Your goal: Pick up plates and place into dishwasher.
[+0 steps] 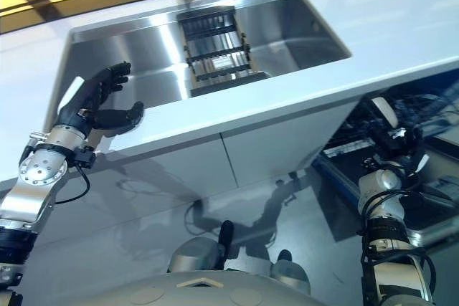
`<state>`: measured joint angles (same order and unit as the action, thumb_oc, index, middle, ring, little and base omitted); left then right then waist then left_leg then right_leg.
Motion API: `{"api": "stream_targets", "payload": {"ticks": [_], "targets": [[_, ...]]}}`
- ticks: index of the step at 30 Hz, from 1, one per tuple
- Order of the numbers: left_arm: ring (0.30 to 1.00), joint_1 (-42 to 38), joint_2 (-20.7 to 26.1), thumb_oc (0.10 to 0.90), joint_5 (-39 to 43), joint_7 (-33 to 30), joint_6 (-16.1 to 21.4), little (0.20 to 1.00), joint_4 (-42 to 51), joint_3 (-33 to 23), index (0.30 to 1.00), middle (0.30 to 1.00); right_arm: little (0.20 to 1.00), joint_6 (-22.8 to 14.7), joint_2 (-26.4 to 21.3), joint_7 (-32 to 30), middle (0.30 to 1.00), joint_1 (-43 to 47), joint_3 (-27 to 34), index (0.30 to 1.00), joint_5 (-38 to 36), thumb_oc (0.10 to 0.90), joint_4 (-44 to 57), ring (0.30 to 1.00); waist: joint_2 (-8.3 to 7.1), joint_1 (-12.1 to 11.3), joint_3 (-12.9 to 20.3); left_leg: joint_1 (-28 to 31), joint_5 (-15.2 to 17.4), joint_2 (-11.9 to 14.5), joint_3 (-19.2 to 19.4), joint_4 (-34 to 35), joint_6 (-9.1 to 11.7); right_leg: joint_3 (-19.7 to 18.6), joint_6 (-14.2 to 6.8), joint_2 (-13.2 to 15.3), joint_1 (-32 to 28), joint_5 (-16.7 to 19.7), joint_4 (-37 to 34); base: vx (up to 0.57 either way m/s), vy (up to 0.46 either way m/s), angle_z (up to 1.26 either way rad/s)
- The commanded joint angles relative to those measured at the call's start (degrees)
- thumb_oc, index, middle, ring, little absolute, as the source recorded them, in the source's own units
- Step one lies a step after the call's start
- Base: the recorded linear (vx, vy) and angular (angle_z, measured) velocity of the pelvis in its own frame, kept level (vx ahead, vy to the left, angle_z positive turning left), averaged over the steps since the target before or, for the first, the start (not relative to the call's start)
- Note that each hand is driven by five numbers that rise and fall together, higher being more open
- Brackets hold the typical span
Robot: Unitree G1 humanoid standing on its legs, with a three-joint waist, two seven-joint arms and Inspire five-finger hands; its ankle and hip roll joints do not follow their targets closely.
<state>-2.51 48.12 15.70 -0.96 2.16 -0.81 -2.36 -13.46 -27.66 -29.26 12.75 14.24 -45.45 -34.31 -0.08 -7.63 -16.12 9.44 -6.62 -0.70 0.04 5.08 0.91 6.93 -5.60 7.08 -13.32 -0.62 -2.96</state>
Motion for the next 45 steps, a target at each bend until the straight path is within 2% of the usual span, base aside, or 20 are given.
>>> {"api": "stream_targets", "payload": {"ticks": [1, 7, 10, 18, 21, 26, 28, 31, 33, 35, 38, 42, 45], "targets": [[0.9, -3.97, 0.58, 0.8, -1.07, -1.65, 3.0, 0.9, 0.99, -0.88, 0.9, 0.9, 0.9, -4.57, -6.83, 4.94, 0.9, -1.16, 0.51, 0.9, 4.18, 0.8, 5.33, 0.9, -0.12, 4.53, 7.36, -0.35, 9.15, -1.24, 1.72, -3.96, -0.94, 0.58, -1.25, -1.59, 5.0, 2.0, 0.94, -0.15, -0.086, -0.35], [0.9, -6.48, 0.78, 0.8, -2.18, -2.65, 2.74, 0.9, 0.25, -2.03, 0.9, 0.9, 0.9, -4.46, -6.35, 8.61, 0.9, -5.23, -0.09, 0.9, 10.97, 0.8, 5.44, 0.9, -0.54, 6.53, 8.29, 0.21, 9.07, -0.64, 3.71, -2.95, -0.69, -0.39, -1.12, -2.22, 5.06, 1.98, 0.39, -0.11, -0.082, -0.37], [0.9, -6.93, 0.66, 0.8, -3.08, -3.23, 2.75, 0.9, -0.54, -3.11, 0.9, 0.9, 0.9, -4.36, -5.61, 9.72, 0.9, -7.51, -0.08, 0.9, 11.7, 0.8, 6.31, 0.9, -0.42, 7.79, 8.77, 0.69, 9.58, -0.31, 4.76, -2.56, -0.53, -1.05, -1.1, -2.65, 4.91, 1.49, 0.05, -0.08, -0.084, -0.26], [0.9, -8.81, -0.09, 0.8, -2.02, -4.96, 2.21, 0.9, -2.77, -3.5, 0.9, 0.9, 0.9, -5.18, -3.45, 5.24, 0.9, -9.29, -0.16, 0.9, 12.11, 0.8, 4.61, 0.9, 0.51, 9.68, 8.51, 0.52, 9.95, 0.36, 6.64, -3.04, -0.26, -1.89, -0.67, -3.1, 5.35, 0.86, 0.54, -0.04, -0.054, -0.2], [0.9, -10.24, -0.26, 0.8, -0.51, -5.84, 2.33, 0.9, -4.66, -3.08, 0.9, 0.9, 0.9, -4.2, -3.38, 3.4, 0.9, -9.51, 0.32, 0.9, 11.44, 0.8, 2.14, 0.9, 0.96, 10.35, 8.3, 0.18, 9.99, 0.62, 7.25, -3.36, -0.08, -2.11, -0.66, -3.14, 5.74, 0.64, 1.01, -0.01, -0.043, -0.06], [0.9, -13.04, -0.13, 0.8, 1.03, -7.67, 3.25, 0.9, -9.06, -1.6, 0.9, 0.9, 0.9, -2.96, -2.3, 4.33, 0.9, -9.09, 0.09, 0.9, 2.22, 0.8, -2.02, 0.9, 1.8, 11.07, 7.34, -1.22, 9.91, 1.25, 7.53, -4.66, 0.14, -1.96, -0.43, -2.79, 7.53, -0.55, 4.05, -0.01, -0.049, -0.06], [0.9, -14.36, -0.21, 0.8, 1.49, -8.11, 3.85, 0.9, -10.27, -0.88, 0.9, 0.9, 0.9, -4.34, -1.49, 5.81, 0.9, -8.89, 0.35, 0.9, -2.32, 0.8, -4.76, 0.9, 2.24, 11.19, 6.59, -2.27, 9.8, 1.43, 7.12, -5.67, 0.17, -1.76, -0.09, -2.71, 8.62, -1.16, 5.78, -0.02, -0.054, -0.11], [0.9, -16.1, -0.66, 0.8, 1.23, -8.37, 4.62, 0.9, -11.73, 0.12, 0.9, 0.9, 0.9, -5.49, -0.67, 10.43, 0.9, -8.0, 1.85, 0.9, -10.48, 0.8, -9.46, 0.9, 2.95, 11.1, 5.62, -3.96, 9.52, 1.65, 6.39, -6.81, 0.4, -1.35, 0.33, -2.61, 10.17, -1.9, 7.74, -0.02, -0.049, -0.01], [0.9, -17.18, -0.89, 0.8, 1.4, -8.28, 4.96, 0.9, -12.55, 0.89, 0.9, 0.9, 0.9, -4.65, -0.34, 14.72, 0.9, -7.04, 2.88, 0.9, -17.04, 0.8, -12.63, 0.9, 3.58, 10.84, 4.9, -5.12, 9.12, 1.7, 5.58, -7.31, 0.66, -0.96, 0.68, -2.53, 11.15, -2.32, 8.84, -0.01, -0.055, 0.01], [0.9, -18.06, -1.03, 0.8, 1.39, -8.14, 5.08, 0.9, -12.84, 1.43, 0.9, 0.9, 0.9, -3.77, -0.36, 18.0, 0.9, -6.33, 3.37, 0.9, -21.28, 0.8, -15.36, 0.9, 4.23, 10.62, 4.23, -6.13, 8.72, 1.65, 4.81, -7.69, 0.98, -0.57, 1.01, -2.43, 11.89, -2.74, 9.66, 0.0, -0.048, 0.03], [0.9, -19.03, -1.39, 0.8, 1.3, -8.53, 4.92, 0.9, -12.61, 2.04, 0.9, 0.9, 0.9, -2.73, -0.99, 21.41, 0.9, -5.46, 3.67, 0.9, -23.56, 0.8, -17.6, 0.9, 5.18, 10.51, 3.52, -7.12, 8.26, 1.53, 3.89, -8.03, 1.36, -0.09, 1.45, -2.29, 12.61, -3.35, 10.51, 0.0, -0.016, 0.07], [0.9, -20.41, -1.69, 0.8, 2.02, -10.09, 5.82, 0.9, -11.93, 3.1, 0.9, 0.9, 0.9, -3.35, -2.92, 25.98, 0.9, -3.12, 4.04, 0.9, -27.28, 0.8, -19.72, 0.9, 7.61, 10.27, 1.49, -9.63, 7.35, 1.36, 2.55, -9.0, 2.24, 0.83, 2.21, -1.68, 14.8, -4.6, 12.57, -0.05, 0.016, 0.08], [0.9, -21.71, -2.15, 0.8, 2.81, -12.44, 7.37, 0.9, -11.72, 3.93, 0.9, 0.9, 0.9, -5.15, -4.48, 29.12, 0.9, 0.17, 3.51, 0.9, -30.75, 0.8, -19.05, 0.9, 9.59, 10.13, -1.14, -12.68, 7.08, 1.18, 1.63, -11.07, 2.78, 1.11, 3.03, -0.76, 18.04, -5.83, 15.77, -0.15, 0.051, 0.08]]}}
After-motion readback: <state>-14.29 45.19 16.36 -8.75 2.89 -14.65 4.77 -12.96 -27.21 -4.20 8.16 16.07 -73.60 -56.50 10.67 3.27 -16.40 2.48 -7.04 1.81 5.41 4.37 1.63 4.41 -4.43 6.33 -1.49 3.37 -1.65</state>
